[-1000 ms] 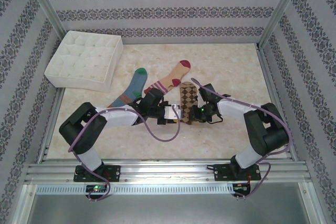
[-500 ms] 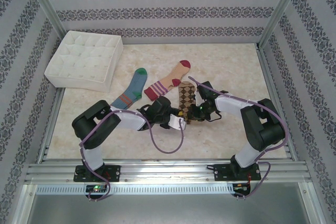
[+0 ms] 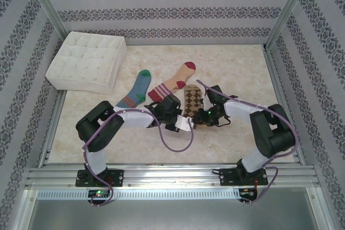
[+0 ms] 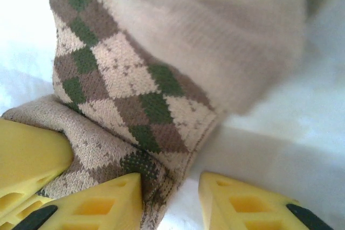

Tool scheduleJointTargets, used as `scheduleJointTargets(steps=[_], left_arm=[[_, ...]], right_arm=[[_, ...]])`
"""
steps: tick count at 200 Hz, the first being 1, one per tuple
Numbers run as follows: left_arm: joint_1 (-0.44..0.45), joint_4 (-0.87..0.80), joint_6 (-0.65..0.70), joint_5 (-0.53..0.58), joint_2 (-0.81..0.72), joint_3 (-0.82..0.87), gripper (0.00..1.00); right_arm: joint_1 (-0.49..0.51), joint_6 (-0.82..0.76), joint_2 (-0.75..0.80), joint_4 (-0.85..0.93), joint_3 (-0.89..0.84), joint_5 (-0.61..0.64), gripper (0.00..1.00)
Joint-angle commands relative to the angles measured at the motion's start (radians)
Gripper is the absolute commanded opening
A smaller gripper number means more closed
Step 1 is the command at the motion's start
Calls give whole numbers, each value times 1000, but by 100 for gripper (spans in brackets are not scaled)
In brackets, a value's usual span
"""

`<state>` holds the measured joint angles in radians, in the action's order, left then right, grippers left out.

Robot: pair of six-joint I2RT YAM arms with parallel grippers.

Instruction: Roll the socks

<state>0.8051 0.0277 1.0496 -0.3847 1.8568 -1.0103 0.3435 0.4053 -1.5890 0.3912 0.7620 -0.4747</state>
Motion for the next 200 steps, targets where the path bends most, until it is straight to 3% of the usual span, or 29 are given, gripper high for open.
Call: scheduleJointTargets(steps=[1, 52, 81, 126, 159, 200], left_arm=[[-9, -326, -97, -150, 50, -94, 0], [-38, -511, -275, -271, 149, -229, 0], [-58, -641, -360, -286, 225, -343, 0], [-102, -720, -474, -379, 294, -438, 0], [-138, -711, -556, -458, 318, -444, 0], [-171, -750, -560, -549, 347, -458, 0]], right_arm=[[-42, 35, 68, -16, -79, -41, 36], [-54, 45, 179, -119, -122, -95, 30], [-55, 64, 187, -222, -168, -164, 29], [-53, 59, 150, -326, -212, -267, 33], [-42, 30, 120, -323, -214, -267, 39], [-16, -4, 104, -284, -181, -236, 45]])
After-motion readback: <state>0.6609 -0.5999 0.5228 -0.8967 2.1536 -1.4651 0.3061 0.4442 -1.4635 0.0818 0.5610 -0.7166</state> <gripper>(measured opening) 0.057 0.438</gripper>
